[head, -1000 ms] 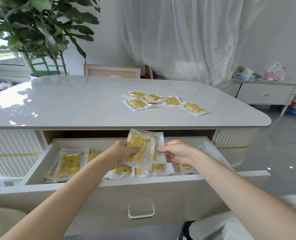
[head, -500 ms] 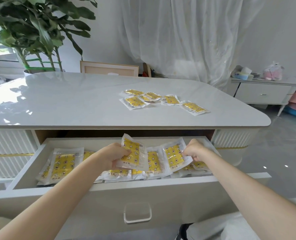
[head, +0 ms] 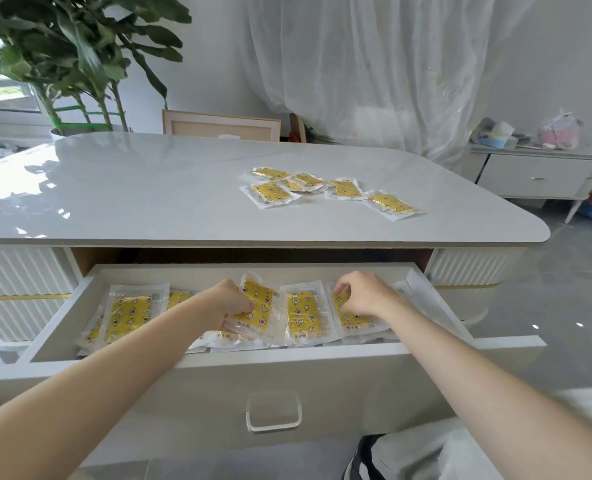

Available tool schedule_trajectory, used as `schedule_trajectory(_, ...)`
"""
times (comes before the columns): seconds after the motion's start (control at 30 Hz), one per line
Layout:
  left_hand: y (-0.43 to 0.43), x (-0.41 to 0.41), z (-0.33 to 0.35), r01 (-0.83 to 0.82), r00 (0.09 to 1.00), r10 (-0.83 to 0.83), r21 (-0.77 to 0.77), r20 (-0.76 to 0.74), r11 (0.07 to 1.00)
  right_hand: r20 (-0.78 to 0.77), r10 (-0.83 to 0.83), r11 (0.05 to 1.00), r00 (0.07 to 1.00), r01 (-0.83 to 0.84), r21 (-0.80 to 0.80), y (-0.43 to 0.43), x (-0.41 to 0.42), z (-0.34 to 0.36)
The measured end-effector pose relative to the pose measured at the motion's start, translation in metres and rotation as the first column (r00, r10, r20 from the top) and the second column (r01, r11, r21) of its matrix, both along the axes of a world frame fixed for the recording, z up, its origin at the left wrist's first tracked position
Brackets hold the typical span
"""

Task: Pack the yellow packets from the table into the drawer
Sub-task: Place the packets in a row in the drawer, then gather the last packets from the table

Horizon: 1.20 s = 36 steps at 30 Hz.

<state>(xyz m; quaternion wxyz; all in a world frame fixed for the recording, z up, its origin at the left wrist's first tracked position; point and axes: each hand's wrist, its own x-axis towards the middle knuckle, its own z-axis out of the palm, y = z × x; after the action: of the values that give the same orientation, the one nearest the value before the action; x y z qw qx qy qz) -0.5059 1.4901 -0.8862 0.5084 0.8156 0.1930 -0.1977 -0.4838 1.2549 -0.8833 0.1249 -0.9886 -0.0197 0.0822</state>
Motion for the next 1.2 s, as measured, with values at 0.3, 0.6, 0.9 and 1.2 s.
schedule_trajectory(0.3, -0.011, 0.021, -0.008, 0.022, 1.0, -0.022, 0.173, -0.004, 0.985, -0.212, 0.399, 0.91, 0.892, -0.413, -0.028, 0.016, -0.003, -0.01)
schedule_trajectory(0.6, -0.021, 0.016, -0.017, 0.143, 0.886, -0.443, 0.827, 0.138, 0.544, -0.232, 0.422, 0.884, 0.876, -0.455, -0.106, 0.017, 0.001, -0.012)
schedule_trajectory(0.9, -0.001, 0.012, -0.02, 0.531, 0.593, -0.766, 0.836, -0.248, 0.14, -0.196, 0.455, 0.843, 0.869, -0.491, -0.22, 0.019, 0.004, -0.017)
schedule_trajectory(1.2, -0.006, 0.013, -0.024, 0.488, 0.605, -0.763, 0.863, -0.227, 0.131, -0.183, 0.442, 0.845, 0.878, -0.476, -0.242, 0.019, 0.006, -0.02)
